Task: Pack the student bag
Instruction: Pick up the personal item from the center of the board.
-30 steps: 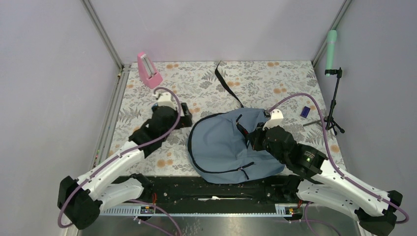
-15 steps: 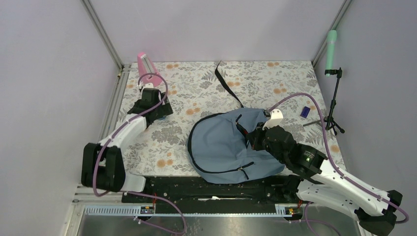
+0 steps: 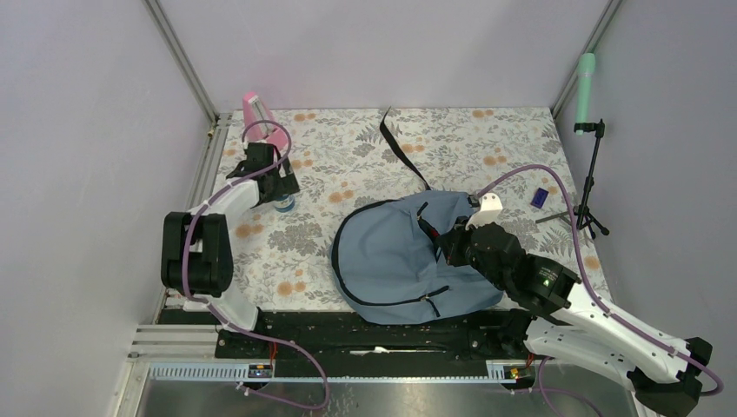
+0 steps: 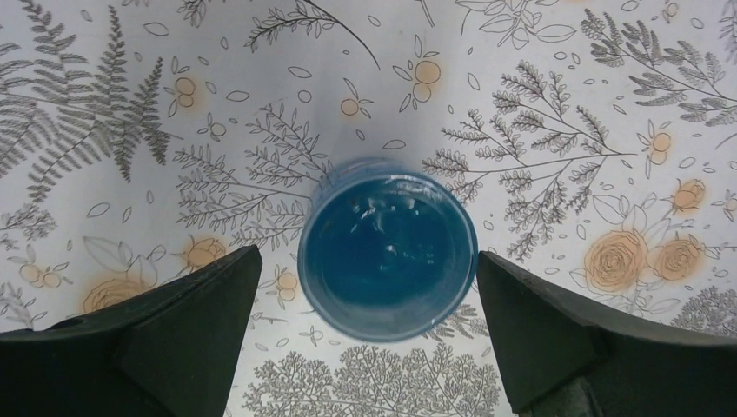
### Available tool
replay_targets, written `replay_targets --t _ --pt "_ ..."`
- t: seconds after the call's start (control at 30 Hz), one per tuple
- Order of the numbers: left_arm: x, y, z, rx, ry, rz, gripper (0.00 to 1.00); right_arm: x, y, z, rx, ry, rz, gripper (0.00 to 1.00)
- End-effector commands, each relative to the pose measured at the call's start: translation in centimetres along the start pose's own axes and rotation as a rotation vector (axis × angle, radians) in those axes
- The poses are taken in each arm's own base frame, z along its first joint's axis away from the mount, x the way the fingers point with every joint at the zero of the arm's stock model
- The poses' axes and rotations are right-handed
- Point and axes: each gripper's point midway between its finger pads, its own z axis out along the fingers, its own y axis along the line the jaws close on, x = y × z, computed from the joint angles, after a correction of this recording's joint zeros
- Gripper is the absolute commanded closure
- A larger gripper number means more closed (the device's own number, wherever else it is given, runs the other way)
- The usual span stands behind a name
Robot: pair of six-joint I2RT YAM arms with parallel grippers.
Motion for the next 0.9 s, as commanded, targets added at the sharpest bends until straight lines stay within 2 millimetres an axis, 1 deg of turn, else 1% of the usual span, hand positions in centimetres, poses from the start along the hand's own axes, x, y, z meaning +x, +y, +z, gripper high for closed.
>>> replay_targets --t 0.0,0.13,0.17,0.23,0.3,0.4,0.57,0.63,0.73,0.77,0.87 --pt "-1.9 -1.4 0.8 0.056 -0.011 0.02 0.01 -4.5 2.6 -1.1 -0.093 -0.144 0.088 0.92" --pt "-1.6 -1.6 1.5 0.066 0.015 0.022 0.11 -4.5 2.6 -1.2 -0.095 -0.145 0.089 0.92" --pt "-1.6 -1.5 1.6 0.065 0.017 0.021 0.15 -4.4 2.6 -1.2 -0.093 -0.144 0.09 0.92" --pt "-1.5 -1.4 1.8 0.061 0.022 0.019 0.28 -4.3 2.4 -1.2 -0.086 -0.142 0.09 0.92" --pt "-1.2 -1.2 1.8 0.055 0.028 0.017 0.4 -4.3 2.3 -1.2 -0.084 -0.141 0.092 0.92" --pt "-1.0 -1.0 1.9 0.048 0.025 0.019 0.53 -4.3 2.3 -1.3 -0.087 -0.145 0.098 0.92" --pt "-1.2 -1.3 1.2 0.074 0.0 0.022 0.62 -4.2 2.3 -1.2 -0.088 -0.14 0.097 0.92" --pt "-1.4 -1.6 0.5 0.1 -0.02 0.019 0.65 -4.1 2.3 -1.2 -0.088 -0.137 0.096 0.92" --pt "-1.7 -2.6 -1.7 0.179 -0.055 -0.011 0.68 -4.1 2.3 -1.1 -0.087 -0.136 0.098 0.92" --pt "-1.8 -3.0 -2.8 0.216 -0.081 -0.029 0.69 -4.1 2.3 -1.1 -0.085 -0.136 0.099 0.92" --pt "-1.4 -4.3 -6.4 0.347 -0.143 -0.072 0.71 -4.0 2.3 -1.0 -0.082 -0.133 0.097 0.92"
